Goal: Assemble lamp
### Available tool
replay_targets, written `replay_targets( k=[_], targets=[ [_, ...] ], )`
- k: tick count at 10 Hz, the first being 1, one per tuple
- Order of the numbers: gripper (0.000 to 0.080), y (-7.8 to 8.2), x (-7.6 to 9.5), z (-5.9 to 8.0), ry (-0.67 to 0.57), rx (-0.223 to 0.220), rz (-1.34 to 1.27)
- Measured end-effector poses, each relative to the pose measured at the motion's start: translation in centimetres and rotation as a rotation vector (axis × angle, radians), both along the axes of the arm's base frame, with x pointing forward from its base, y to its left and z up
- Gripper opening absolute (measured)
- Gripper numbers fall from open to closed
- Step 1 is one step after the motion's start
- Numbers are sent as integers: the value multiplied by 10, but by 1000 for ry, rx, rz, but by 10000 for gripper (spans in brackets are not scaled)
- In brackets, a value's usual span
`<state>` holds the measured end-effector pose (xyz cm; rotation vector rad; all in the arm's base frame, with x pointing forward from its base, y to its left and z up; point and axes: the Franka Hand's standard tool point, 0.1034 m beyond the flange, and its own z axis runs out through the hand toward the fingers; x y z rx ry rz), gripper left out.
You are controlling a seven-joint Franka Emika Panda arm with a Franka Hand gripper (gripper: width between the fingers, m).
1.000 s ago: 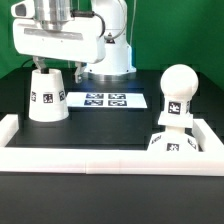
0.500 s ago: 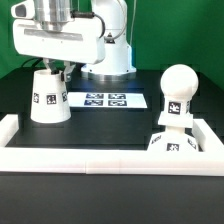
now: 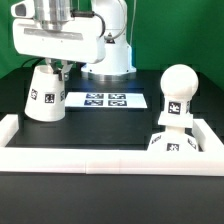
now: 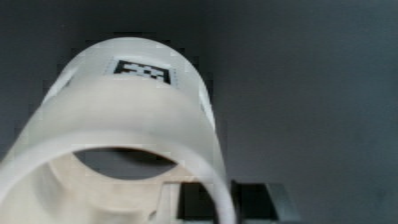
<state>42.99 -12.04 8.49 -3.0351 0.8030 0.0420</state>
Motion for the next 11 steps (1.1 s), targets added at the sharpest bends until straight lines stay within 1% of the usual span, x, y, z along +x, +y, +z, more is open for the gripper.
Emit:
replay_targets(
  k=[2, 3, 5, 7, 8, 9, 11],
  targets=[
    [43, 2, 1, 1, 5, 5, -1],
    [44, 12, 7, 11, 9, 27, 3],
    [44, 32, 24, 37, -7, 66, 4],
    [44, 50, 46, 65, -26, 88, -9],
    [44, 55, 58, 76, -40, 89, 3],
    [44, 52, 54, 70, -39, 86, 6],
    [44, 53, 52, 69, -33, 87, 6]
  ],
)
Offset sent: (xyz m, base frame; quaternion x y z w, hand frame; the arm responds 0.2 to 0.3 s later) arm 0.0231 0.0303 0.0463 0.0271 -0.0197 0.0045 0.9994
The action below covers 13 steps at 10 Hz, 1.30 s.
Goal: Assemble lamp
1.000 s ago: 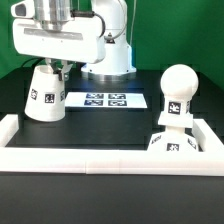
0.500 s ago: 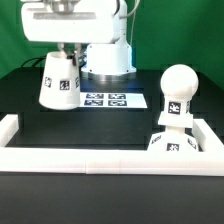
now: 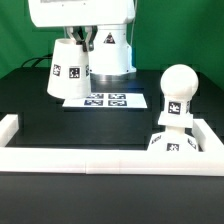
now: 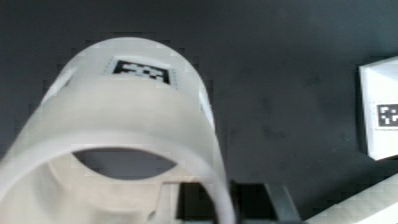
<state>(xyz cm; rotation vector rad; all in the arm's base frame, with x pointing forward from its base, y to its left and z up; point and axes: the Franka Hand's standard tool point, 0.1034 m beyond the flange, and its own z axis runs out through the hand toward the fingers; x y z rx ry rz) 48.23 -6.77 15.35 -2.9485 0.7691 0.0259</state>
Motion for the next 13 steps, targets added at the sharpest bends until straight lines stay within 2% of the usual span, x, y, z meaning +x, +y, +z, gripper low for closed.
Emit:
replay_targets(
  k=[1, 3, 5, 6, 8, 9, 10, 13],
  targets=[
    [44, 1, 0, 1, 3, 3, 2],
    [44, 15, 16, 31, 16, 38, -1],
    [44, 41, 42, 59, 3, 56, -10],
    [44, 55, 55, 68, -5, 59, -37],
    [44, 94, 77, 77, -15, 54, -94],
    [44, 108, 86, 80, 8, 53, -125],
    [44, 112, 97, 83, 9, 48, -120],
    [44, 109, 94, 79, 12, 46, -119]
  ],
)
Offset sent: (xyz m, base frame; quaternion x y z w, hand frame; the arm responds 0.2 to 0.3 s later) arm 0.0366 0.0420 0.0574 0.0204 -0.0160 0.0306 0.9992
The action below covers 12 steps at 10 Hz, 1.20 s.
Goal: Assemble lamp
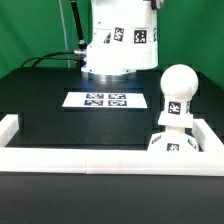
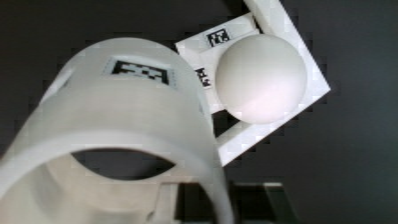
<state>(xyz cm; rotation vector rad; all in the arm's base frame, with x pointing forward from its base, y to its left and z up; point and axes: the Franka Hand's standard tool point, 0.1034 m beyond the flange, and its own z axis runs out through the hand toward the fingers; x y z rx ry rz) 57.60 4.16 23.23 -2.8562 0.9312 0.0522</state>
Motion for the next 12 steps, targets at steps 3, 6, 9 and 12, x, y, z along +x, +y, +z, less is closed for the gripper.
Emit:
replay_targets(
  k=[3, 6, 9, 12],
  targets=[
    [44, 2, 0, 0, 3, 0, -11],
    [44, 41, 24, 17, -26, 6, -48],
    [44, 63, 36, 8, -46, -2, -49],
    [44, 79, 36, -9, -47, -18, -26]
  ],
)
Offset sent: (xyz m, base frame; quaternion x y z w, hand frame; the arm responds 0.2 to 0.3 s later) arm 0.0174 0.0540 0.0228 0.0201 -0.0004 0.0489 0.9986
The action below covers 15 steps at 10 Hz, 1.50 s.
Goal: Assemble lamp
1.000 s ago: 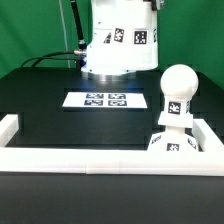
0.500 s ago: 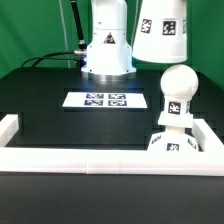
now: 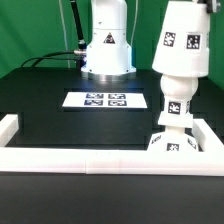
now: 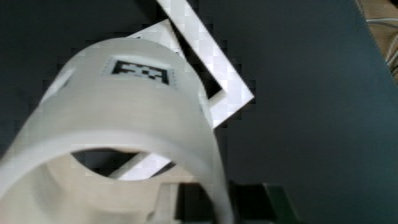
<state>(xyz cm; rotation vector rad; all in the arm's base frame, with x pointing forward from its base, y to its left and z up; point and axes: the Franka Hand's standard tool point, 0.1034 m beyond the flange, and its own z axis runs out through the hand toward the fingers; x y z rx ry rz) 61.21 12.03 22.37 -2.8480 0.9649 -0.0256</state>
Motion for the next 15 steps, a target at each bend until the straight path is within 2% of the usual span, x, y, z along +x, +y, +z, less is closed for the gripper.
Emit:
replay_targets(
  k=[2, 7, 15],
  targets=[
    [44, 1, 1, -10, -6, -18, 34],
    [44, 1, 1, -12, -6, -19, 33],
    [44, -1, 6, -50, -46, -48, 37]
  ],
)
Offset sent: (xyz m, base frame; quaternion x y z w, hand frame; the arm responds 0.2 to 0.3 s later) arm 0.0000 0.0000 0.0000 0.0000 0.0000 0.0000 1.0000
